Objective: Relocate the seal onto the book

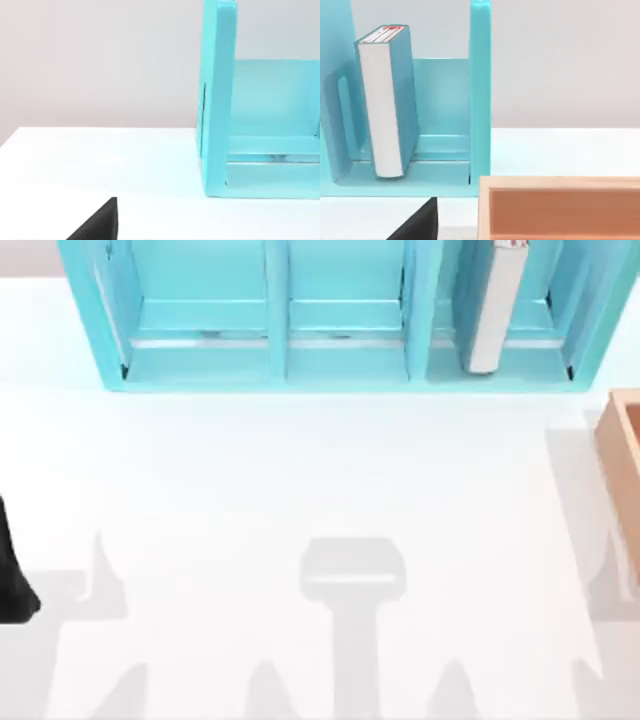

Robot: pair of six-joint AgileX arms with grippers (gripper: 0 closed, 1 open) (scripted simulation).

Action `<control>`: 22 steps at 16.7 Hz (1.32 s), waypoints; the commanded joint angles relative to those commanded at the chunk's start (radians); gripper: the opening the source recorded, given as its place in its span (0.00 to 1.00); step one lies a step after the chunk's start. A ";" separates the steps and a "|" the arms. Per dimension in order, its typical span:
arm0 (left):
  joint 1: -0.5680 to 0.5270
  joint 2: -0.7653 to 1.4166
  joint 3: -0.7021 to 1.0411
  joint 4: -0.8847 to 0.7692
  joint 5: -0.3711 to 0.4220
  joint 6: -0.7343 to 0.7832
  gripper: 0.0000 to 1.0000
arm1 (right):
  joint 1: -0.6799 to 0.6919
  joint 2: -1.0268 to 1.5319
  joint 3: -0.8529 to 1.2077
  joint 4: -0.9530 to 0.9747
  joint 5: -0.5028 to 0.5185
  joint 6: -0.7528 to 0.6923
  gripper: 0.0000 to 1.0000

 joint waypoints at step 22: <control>0.000 0.000 0.000 0.000 0.000 0.000 1.00 | 0.340 1.667 0.614 0.874 0.378 0.066 1.00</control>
